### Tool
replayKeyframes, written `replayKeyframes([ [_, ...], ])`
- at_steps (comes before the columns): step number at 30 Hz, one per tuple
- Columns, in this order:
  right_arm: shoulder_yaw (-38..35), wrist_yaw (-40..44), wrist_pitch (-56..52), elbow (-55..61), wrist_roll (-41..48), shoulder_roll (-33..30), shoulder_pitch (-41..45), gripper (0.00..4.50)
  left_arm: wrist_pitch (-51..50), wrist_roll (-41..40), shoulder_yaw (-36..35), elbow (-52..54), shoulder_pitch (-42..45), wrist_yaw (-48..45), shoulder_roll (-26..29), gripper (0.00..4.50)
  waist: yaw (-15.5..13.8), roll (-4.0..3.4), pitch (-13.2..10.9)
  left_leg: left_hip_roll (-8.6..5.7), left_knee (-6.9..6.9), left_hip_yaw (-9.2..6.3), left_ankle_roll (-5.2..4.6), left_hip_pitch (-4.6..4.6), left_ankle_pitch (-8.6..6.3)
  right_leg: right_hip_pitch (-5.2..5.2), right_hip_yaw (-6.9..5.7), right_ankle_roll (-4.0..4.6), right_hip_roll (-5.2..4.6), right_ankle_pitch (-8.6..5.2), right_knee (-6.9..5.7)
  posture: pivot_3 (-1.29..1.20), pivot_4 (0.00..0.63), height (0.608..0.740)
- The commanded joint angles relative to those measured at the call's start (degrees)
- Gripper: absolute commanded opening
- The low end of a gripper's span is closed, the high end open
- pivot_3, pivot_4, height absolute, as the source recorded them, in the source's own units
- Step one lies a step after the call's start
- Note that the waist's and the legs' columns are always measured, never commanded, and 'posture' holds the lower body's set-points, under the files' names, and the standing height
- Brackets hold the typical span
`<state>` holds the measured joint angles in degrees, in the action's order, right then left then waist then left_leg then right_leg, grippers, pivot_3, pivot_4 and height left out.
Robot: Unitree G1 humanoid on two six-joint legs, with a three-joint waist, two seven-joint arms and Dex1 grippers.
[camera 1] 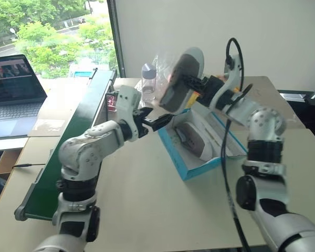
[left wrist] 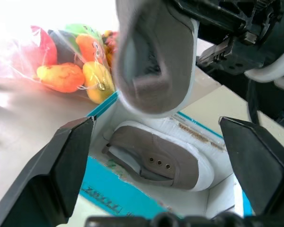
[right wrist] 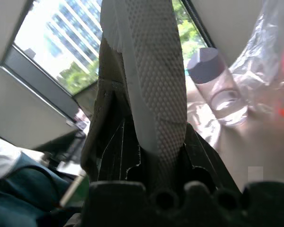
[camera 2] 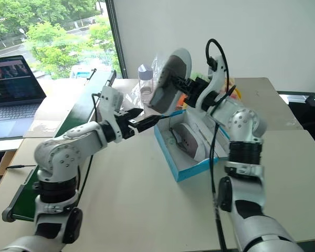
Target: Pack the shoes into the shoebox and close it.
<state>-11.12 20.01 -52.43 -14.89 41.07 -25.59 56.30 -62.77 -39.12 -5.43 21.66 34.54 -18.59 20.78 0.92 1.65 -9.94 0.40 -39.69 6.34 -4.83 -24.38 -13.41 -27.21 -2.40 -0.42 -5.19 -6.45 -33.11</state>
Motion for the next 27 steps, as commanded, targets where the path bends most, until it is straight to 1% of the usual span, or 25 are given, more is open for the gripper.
replayKeyframes([
  [1,7.1,8.3,-1.1,3.1,-6.2,-8.9,2.9,0.36,2.8,1.3,0.9,1.1,-1.8,-4.1,4.1,4.5,-0.1,-0.01,0.0,0.0,0.03,0.0,0.0,0.01,0.0,-0.01,0.0,0.13,0.0,-0.09,0.01,0.0,0.15,0.74],
  [3,11.1,12.3,-2.0,3.9,-8.5,-12.5,2.0,0.36,5.2,3.7,3.4,0.5,-2.2,-6.0,6.5,4.5,-0.1,-0.01,0.0,0.01,0.03,0.0,0.01,-0.01,0.0,-0.03,0.0,0.29,0.01,-0.21,0.02,0.0,0.15,0.74],
  [5,13.7,14.1,-1.3,4.3,-10.8,-13.7,1.2,0.36,7.1,5.3,4.9,-0.4,-2.4,-7.1,7.4,4.5,0.1,-0.01,0.0,0.0,0.02,0.04,0.0,0.01,0.0,-0.01,0.04,0.3,0.0,-0.23,0.04,0.0,0.15,0.74],
  [10,17.0,16.2,-2.1,5.7,-13.2,-12.3,-1.2,0.36,10.3,7.4,6.6,-1.3,-2.2,-8.1,6.6,4.5,-0.2,0.0,0.0,0.02,-0.03,0.09,0.0,0.04,0.01,0.01,0.09,0.28,0.0,-0.21,0.0,0.0,0.15,0.74],
  [14,16.4,16.0,-4.5,6.2,-13.2,-10.4,-2.5,0.36,11.7,7.3,6.8,0.8,-2.8,-9.8,6.8,4.5,-0.2,0.0,0.0,0.01,-0.03,0.09,-0.01,0.0,0.0,0.0,0.09,0.0,-0.03,-0.02,0.02,0.0,0.15,0.74],
  [19,18.2,17.1,-7.0,7.4,-13.8,-8.8,-5.1,0.36,14.1,10.2,8.6,0.5,-3.8,-10.4,7.5,4.5,-0.3,0.0,0.0,0.01,-0.02,0.08,-0.04,-0.01,-0.03,-0.01,0.06,0.12,-0.05,0.07,0.03,0.0,0.15,0.74],
  [27,25.5,20.7,-5.3,4.8,-19.0,-8.0,-8.4,0.36,14.5,11.5,9.0,1.4,-5.1,-9.7,6.6,4.5,-0.3,0.0,0.0,0.0,-0.06,0.09,-0.04,-0.01,-0.02,0.0,0.06,-0.01,-0.05,-0.02,0.02,0.0,0.15,0.74],
])
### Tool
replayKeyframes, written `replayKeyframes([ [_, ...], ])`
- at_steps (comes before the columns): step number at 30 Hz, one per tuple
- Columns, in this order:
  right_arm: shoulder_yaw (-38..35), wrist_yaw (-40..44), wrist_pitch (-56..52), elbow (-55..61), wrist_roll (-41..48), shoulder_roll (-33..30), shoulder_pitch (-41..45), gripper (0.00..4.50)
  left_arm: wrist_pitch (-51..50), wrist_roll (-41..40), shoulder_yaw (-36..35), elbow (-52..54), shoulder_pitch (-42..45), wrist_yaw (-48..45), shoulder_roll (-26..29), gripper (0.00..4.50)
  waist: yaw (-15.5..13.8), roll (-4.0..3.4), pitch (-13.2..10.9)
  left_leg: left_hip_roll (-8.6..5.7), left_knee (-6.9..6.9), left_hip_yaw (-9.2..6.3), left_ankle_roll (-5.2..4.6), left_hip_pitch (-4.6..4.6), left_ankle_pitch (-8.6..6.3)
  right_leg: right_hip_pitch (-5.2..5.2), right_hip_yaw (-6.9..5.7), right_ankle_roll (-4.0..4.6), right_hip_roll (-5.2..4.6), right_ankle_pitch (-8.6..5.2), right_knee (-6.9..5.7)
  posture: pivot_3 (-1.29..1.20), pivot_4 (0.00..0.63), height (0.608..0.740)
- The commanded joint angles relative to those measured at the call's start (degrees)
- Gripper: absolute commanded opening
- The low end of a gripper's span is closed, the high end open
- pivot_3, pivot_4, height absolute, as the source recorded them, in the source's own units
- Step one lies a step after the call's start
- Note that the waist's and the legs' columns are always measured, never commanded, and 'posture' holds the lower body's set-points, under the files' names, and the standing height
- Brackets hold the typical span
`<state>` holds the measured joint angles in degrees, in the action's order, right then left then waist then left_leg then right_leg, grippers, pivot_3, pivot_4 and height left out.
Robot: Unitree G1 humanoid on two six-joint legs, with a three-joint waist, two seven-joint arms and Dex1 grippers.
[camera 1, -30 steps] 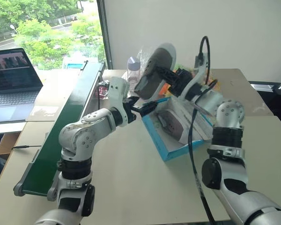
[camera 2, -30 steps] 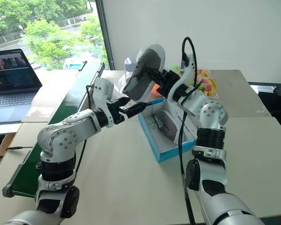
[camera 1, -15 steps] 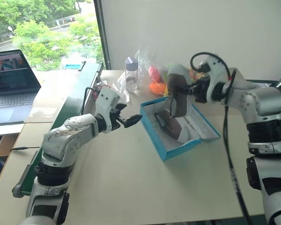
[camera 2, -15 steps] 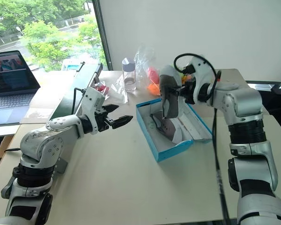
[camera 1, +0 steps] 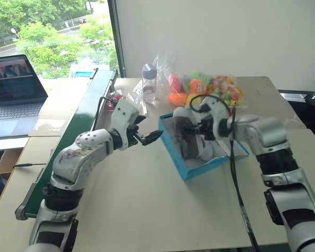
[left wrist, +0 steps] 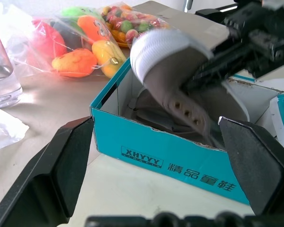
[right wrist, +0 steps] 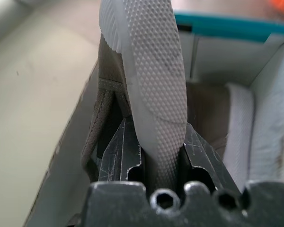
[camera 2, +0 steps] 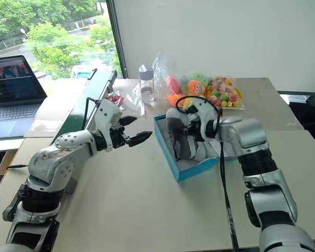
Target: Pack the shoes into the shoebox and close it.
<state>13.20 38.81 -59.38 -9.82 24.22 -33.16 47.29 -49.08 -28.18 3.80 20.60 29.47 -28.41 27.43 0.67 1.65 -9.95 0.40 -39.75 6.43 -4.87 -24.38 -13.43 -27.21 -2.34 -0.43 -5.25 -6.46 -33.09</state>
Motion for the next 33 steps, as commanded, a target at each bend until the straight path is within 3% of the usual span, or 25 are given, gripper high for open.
replayKeyframes([
  [1,2.8,2.3,2.8,-1.8,-3.7,-0.2,0.4,0.36,0.8,0.7,-0.1,2.7,-0.4,0.1,0.3,4.5,0.0,0.0,0.0,0.0,0.0,0.0,0.0,0.0,0.0,0.0,0.0,0.0,0.0,0.0,0.0,0.0,0.15,0.74],
  [7,8.2,4.2,9.4,-12.1,-10.3,4.3,1.0,0.36,0.5,1.5,-0.1,3.3,-0.6,0.1,0.7,4.5,0.4,0.2,0.1,0.02,-0.01,0.01,0.01,0.18,0.0,0.15,0.0,0.0,0.04,0.0,-0.02,0.0,0.15,0.74],
  [9,8.9,5.2,11.1,-14.0,-12.0,5.4,1.3,1.36,0.4,1.6,0.1,3.3,-0.4,0.1,0.6,4.5,0.5,0.35,0.2,0.08,-0.03,0.03,0.02,0.37,0.01,0.33,0.0,0.17,0.07,-0.08,-0.01,0.0,0.15,0.74],
  [14,6.5,6.6,10.5,-11.2,-12.5,6.5,2.0,2.93,0.2,1.7,1.7,3.2,0.4,-0.9,0.7,4.5,0.5,0.34,0.2,0.16,0.01,0.02,0.62,1.01,-0.35,0.88,0.0,0.33,0.04,-0.21,0.03,0.0,0.15,0.74],
  [18,2.6,6.0,6.6,-5.3,-11.4,4.7,2.9,4.36,0.8,2.0,3.1,2.3,1.0,-2.5,1.2,4.5,0.1,0.3,0.2,0.15,0.03,0.03,0.63,0.5,-0.32,0.31,0.0,0.3,0.06,-0.17,-0.08,0.0,0.15,0.74],
  [19,1.0,5.8,4.6,-3.3,-10.3,4.3,3.3,4.44,0.9,1.9,3.4,2.1,1.2,-3.0,1.2,4.5,0.0,0.3,0.2,0.15,0.02,0.03,0.59,0.3,-0.26,0.15,0.0,0.06,0.08,0.02,-0.13,0.0,0.15,0.74],
  [23,-8.6,8.9,-8.8,9.0,-0.9,0.1,6.0,4.44,2.1,2.5,5.4,0.0,2.7,-5.6,1.2,4.5,-0.4,0.25,0.2,0.14,0.02,0.01,0.22,0.01,-0.02,-0.05,-0.05,0.44,0.07,0.27,-0.05,0.0,0.15,0.74],
  [27,-11.4,9.6,-14.2,17.2,2.2,-6.4,5.0,4.44,3.7,3.5,7.5,-2.3,4.3,-8.6,1.5,4.5,-0.7,0.24,0.2,0.15,0.02,0.01,0.16,0.05,-0.07,-0.03,-0.12,0.24,0.05,0.05,0.01,0.0,0.15,0.74],
  [29,-14.1,9.6,-17.6,22.0,3.7,-11.2,2.5,3.93,4.9,3.8,8.5,-4.1,5.8,-10.8,1.3,4.5,-1.0,0.24,0.2,0.15,0.01,-0.02,0.32,0.05,-0.17,-0.02,-0.17,0.35,0.03,-0.2,0.02,0.0,0.15,0.74],
  [30,-15.2,9.6,-19.0,24.2,4.3,-13.4,0.6,3.89,5.4,4.1,8.9,-4.9,6.5,-11.8,1.4,4.5,-1.4,0.24,0.2,0.15,0.01,-0.01,0.48,0.06,-0.26,-0.01,-0.16,0.37,0.03,-0.21,0.02,0.0,0.15,0.74],
  [33,-19.3,9.2,-23.0,29.5,6.5,-17.3,-4.9,2.76,7.0,4.8,10.0,-6.8,7.8,-14.4,1.6,4.5,-1.5,0.24,0.2,0.11,-0.03,0.03,0.55,0.03,-0.33,-0.01,-0.12,0.38,-0.02,-0.23,0.03,0.0,0.15,0.74],
])
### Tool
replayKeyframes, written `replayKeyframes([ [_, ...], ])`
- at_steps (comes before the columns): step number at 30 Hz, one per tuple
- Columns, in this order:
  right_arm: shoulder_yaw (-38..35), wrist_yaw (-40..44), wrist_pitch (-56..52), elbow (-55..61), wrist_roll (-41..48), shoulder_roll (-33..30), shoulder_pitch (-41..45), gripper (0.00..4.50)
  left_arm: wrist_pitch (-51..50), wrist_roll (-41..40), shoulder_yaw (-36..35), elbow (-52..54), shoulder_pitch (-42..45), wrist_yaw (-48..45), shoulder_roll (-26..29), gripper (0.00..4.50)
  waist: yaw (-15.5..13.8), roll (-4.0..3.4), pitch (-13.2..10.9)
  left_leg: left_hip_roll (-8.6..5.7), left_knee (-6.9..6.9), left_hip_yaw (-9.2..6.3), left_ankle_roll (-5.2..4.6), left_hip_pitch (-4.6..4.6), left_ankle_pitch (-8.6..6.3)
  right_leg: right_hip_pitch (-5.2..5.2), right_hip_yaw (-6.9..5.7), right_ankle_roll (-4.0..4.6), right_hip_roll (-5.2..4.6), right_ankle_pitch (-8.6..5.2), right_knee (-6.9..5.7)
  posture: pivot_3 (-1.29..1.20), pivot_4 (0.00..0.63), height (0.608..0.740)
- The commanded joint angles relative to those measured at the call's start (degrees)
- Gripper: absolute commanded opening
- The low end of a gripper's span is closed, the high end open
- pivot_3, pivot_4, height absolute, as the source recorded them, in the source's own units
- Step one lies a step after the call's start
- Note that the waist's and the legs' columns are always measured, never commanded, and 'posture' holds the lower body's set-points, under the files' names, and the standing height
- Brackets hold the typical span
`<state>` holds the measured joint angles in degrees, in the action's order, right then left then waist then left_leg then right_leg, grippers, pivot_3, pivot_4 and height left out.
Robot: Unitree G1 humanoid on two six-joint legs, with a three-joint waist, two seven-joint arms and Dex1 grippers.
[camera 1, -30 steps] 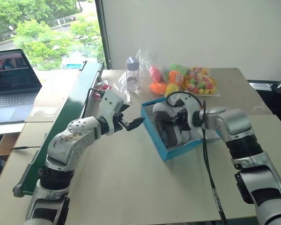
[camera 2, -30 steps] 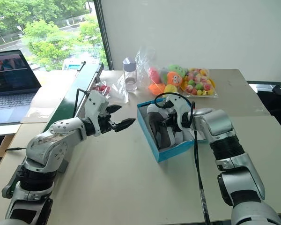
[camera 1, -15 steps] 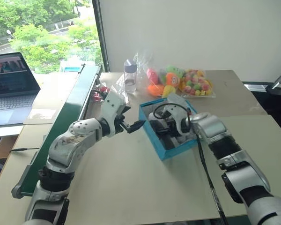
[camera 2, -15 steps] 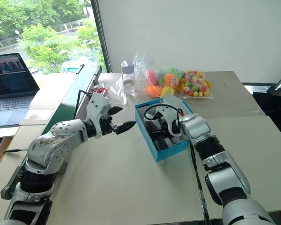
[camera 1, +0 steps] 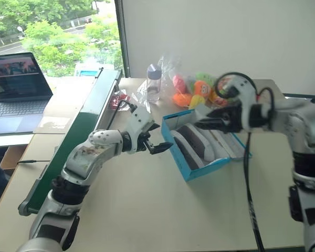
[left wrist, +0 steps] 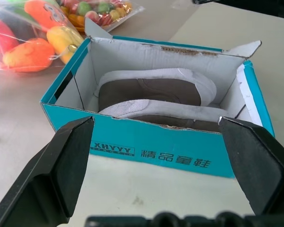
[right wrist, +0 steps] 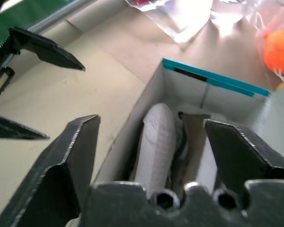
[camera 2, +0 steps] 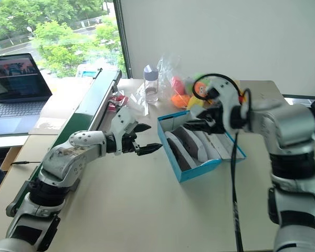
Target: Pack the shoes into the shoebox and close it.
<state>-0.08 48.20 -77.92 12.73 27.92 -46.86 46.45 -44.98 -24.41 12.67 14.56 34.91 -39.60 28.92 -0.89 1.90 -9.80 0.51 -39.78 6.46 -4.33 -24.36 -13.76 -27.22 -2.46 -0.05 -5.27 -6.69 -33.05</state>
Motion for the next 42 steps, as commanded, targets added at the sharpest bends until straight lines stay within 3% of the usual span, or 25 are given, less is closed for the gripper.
replayKeyframes([
  [1,-9.6,0.0,-7.3,9.9,4.0,-5.2,-8.1,2.4,3.8,1.7,1.9,-1.9,3.2,-4.6,0.3,4.5,0.0,0.0,0.0,-0.03,-0.01,0.0,-0.06,-0.02,0.03,0.0,0.01,-0.01,-0.03,0.0,0.0,0.0,0.15,0.74],
  [5,-24.6,3.9,-14.1,19.1,8.5,-12.7,-25.5,1.09,6.7,3.7,3.6,-5.6,5.7,-8.3,0.6,4.5,-0.8,-0.01,0.0,-0.03,-0.01,-0.08,-0.5,-0.03,0.21,0.06,0.0,-0.09,-0.02,-0.06,0.02,0.0,0.15,0.74],
  [8,-34.8,5.1,-14.6,21.1,10.8,-13.2,-36.5,0.06,9.4,5.7,4.7,-8.8,7.6,-10.8,0.4,4.5,-0.5,-0.02,0.0,-0.03,-0.04,-0.01,-0.55,0.0,0.18,0.06,0.07,-0.12,-0.02,-0.07,0.02,0.0,0.15,0.74],
  [11,-41.0,3.9,-14.5,23.6,12.3,-5.7,-43.9,0.06,11.6,7.4,5.1,-11.5,9.9,-11.8,-0.6,4.5,-0.5,0.09,0.1,0.0,-0.12,-0.04,-0.47,0.13,0.14,0.24,0.07,-0.13,0.01,-0.07,0.01,0.0,0.15,0.74],
  [16,-41.0,-2.2,-8.3,21.1,12.1,12.1,-47.8,0.06,11.6,8.1,5.2,-10.2,11.5,-14.0,-0.1,4.5,0.3,-0.02,0.1,0.08,-0.14,-0.07,-0.06,0.27,-0.08,0.38,0.13,-0.14,0.06,-0.07,0.01,0.0,0.15,0.74],
  [22,-36.3,-8.3,11.4,0.3,4.2,21.9,-50.2,0.06,8.8,8.1,3.4,-6.5,12.2,-14.8,2.3,4.5,0.3,-0.04,0.1,0.07,-0.12,-0.06,-0.07,0.2,-0.08,0.25,0.11,-0.13,0.1,-0.08,-0.02,0.0,0.15,0.74],
  [28,-33.3,-7.3,29.9,-23.2,0.2,24.2,-45.8,0.06,5.3,7.4,0.9,-3.4,12.3,-13.6,3.2,4.5,0.5,-0.28,0.1,-0.02,-0.09,-0.04,-0.23,0.16,0.01,0.21,0.18,-0.13,0.06,-0.08,-0.03,0.0,0.15,0.74],
  [29,-33.5,-6.6,32.6,-26.8,0.2,24.1,-44.8,0.06,5.1,7.4,0.4,-3.4,12.2,-13.1,3.2,4.5,1.0,-0.02,0.2,-0.02,-0.13,-0.04,-0.49,0.2,0.16,0.26,0.17,-0.13,0.1,-0.08,-0.03,0.0,0.15,0.74],
  [32,-33.7,-4.7,39.6,-36.6,0.6,23.7,-41.2,0.06,5.4,8.8,0.4,-3.6,11.4,-12.9,4.2,4.5,1.6,0.27,0.3,0.09,-0.1,-0.07,-0.08,0.85,-0.12,1.04,0.12,-0.14,0.15,-0.08,0.33,0.0,0.15,0.74],
  [38,-30.2,-0.6,45.8,-46.5,0.7,22.8,-34.6,0.06,4.4,8.2,-0.3,-2.5,10.8,-12.0,4.6,4.5,2.1,1.02,0.8,0.26,-0.03,0.02,-0.14,0.9,-0.2,1.23,0.09,-0.19,0.02,-0.06,0.96,0.0,0.15,0.74],
  [42,-27.9,0.0,47.6,-52.2,-0.6,22.3,-29.1,0.06,3.6,8.1,-0.6,-1.3,9.7,-11.4,4.7,4.5,2.8,1.13,0.9,0.3,-0.01,0.18,-0.15,0.87,-0.22,1.09,0.1,-0.21,-0.06,-0.03,0.95,0.0,0.15,0.74],
])
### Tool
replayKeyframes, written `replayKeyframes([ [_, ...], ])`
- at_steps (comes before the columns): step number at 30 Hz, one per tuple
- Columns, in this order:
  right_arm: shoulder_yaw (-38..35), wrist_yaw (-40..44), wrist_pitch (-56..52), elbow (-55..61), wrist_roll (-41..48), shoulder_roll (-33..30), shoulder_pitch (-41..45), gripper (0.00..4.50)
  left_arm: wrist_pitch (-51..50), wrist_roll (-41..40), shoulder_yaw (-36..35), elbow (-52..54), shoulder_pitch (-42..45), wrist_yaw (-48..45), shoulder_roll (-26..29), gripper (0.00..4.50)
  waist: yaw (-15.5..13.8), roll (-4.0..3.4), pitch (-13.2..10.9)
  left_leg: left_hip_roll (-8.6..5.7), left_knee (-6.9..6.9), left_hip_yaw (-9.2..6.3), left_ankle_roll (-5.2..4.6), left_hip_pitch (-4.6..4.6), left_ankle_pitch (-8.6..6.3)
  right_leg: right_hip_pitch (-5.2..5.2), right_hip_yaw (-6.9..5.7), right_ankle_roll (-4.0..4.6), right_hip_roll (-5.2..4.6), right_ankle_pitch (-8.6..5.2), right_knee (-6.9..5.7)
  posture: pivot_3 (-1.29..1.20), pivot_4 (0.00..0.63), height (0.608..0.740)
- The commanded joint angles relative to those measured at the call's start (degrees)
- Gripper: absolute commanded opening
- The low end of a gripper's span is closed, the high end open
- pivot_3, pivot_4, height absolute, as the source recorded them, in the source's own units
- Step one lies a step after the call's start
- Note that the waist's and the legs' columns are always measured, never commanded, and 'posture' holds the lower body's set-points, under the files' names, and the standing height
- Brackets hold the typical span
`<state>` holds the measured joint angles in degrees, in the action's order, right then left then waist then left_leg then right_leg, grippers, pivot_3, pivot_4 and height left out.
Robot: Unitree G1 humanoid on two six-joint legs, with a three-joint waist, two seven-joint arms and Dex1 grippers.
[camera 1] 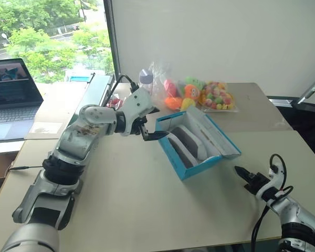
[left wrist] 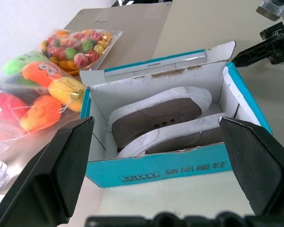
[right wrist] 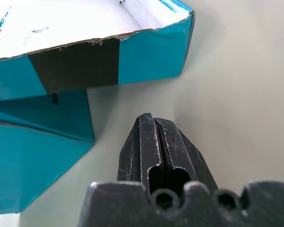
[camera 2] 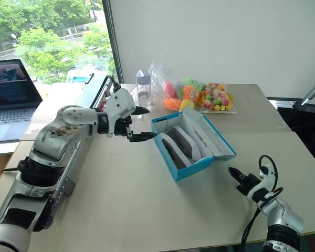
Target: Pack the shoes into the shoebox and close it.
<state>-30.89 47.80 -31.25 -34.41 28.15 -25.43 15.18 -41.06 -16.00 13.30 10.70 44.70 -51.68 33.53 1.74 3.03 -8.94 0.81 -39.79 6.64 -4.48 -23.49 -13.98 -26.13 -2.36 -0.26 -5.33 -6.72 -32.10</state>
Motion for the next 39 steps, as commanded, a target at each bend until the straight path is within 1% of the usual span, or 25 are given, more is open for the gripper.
replayKeyframes([
  [1,3.5,0.5,1.1,-5.9,-1.2,0.8,3.0,0.06,-0.5,-0.3,-1.2,2.8,-0.3,0.9,0.2,4.5,0.3,0.01,0.0,0.0,0.01,0.0,0.0,0.02,0.0,-0.01,0.01,-0.01,-0.01,0.01,-0.04,0.0,0.15,0.74],
  [6,6.8,1.2,0.5,-7.5,-2.9,0.1,5.3,0.06,-1.3,-0.4,-1.6,3.7,-1.0,1.7,0.4,4.5,0.8,0.01,0.0,0.02,0.11,0.04,0.06,0.16,0.0,-0.02,0.02,0.0,0.03,0.03,-0.15,0.0,0.15,0.74],
  [11,11.6,2.9,-2.2,-3.6,-4.2,-0.6,4.6,0.06,-1.9,-0.4,-1.8,4.6,-2.0,2.7,0.1,4.5,0.8,0.01,0.0,0.02,0.11,0.05,0.11,0.23,-0.02,-0.07,0.04,0.02,0.03,0.05,-0.39,0.0,0.15,0.74],
  [16,12.8,2.5,-1.9,-4.9,-4.9,-0.6,6.5,0.06,-2.1,-0.4,-1.6,5.0,-2.6,3.4,-0.3,4.5,0.8,0.01,0.0,0.04,0.11,0.05,0.25,0.32,-0.08,-0.14,0.03,0.04,0.07,0.04,-0.68,0.0,0.15,0.74],
  [21,12.1,0.3,2.8,-9.8,-6.0,0.8,10.3,0.06,-2.2,-0.3,-1.7,4.7,-2.1,3.4,-0.2,4.5,1.0,0.01,0.0,0.05,0.09,0.05,0.28,0.35,-0.09,-0.14,0.04,0.04,0.13,0.04,-0.69,0.0,0.15,0.74],
  [26,8.0,-2.3,10.8,-13.9,-4.5,2.9,12.6,0.06,-2.7,-0.5,-1.6,5.5,-2.4,3.8,-0.3,4.5,1.0,0.01,0.0,0.04,0.09,0.05,0.28,0.34,-0.09,-0.13,0.04,0.04,0.13,0.04,-0.65,0.0,0.15,0.74],
  [28,5.1,-2.3,12.6,-14.1,-1.8,3.9,13.6,0.06,-3.0,-0.6,-1.6,5.9,-2.6,4.0,-0.4,4.5,1.0,0.0,0.0,0.04,0.09,0.05,0.28,0.33,-0.09,-0.13,0.04,0.03,0.12,0.04,-0.64,0.0,0.15,0.74],
  [31,0.4,1.6,6.9,-9.2,6.3,4.9,14.8,0.06,-3.1,-0.5,-1.7,6.0,-2.7,4.3,-0.5,4.5,0.9,-0.12,-0.1,0.03,0.1,0.05,0.28,0.31,-0.09,-0.17,0.05,0.04,0.11,0.04,-0.68,0.0,0.15,0.74],
  [32,-0.6,2.7,4.5,-7.5,8.7,4.8,15.1,0.06,-3.1,-0.4,-1.6,6.0,-2.7,4.4,-0.5,4.5,0.8,-0.27,-0.2,0.03,0.1,0.04,0.28,0.29,-0.09,-0.18,0.06,0.04,0.1,0.05,-0.71,0.0,0.15,0.74],
  [35,-1.5,4.3,-0.3,-2.6,13.1,3.9,15.1,0.06,-3.2,-0.3,-1.5,6.3,-2.6,4.5,-0.4,4.5,0.3,-1.05,-0.6,-0.01,0.1,0.04,0.27,0.19,-0.09,-0.32,0.11,0.06,0.04,0.05,-0.92,0.0,0.15,0.74],
  [36,-2.4,4.8,-3.6,0.2,16.3,3.6,15.1,0.06,-3.5,-0.5,-1.6,6.6,-2.5,4.6,-0.5,4.5,0.1,-1.23,-0.7,-0.03,0.1,0.04,0.26,0.15,-0.08,-0.35,0.11,0.06,0.05,0.05,-0.93,0.0,0.15,0.74],
  [38,-3.8,5.9,-9.1,5.1,21.6,3.3,14.6,0.06,-3.9,-0.7,-1.7,6.9,-2.5,4.8,-0.6,4.5,-0.5,-1.39,-0.8,-0.05,0.11,0.04,0.22,0.01,-0.06,-0.51,0.1,0.05,0.12,0.05,-0.98,0.0,0.15,0.74],
  [39,-4.0,6.3,-11.7,7.6,23.9,3.3,14.3,0.06,-4.0,-0.7,-1.7,7.0,-2.5,4.9,-0.7,4.5,-0.7,-1.44,-0.9,-0.04,0.1,0.04,-0.09,-0.05,0.12,-0.57,0.09,-0.09,0.15,0.13,-1.0,0.0,0.15,0.74],
])
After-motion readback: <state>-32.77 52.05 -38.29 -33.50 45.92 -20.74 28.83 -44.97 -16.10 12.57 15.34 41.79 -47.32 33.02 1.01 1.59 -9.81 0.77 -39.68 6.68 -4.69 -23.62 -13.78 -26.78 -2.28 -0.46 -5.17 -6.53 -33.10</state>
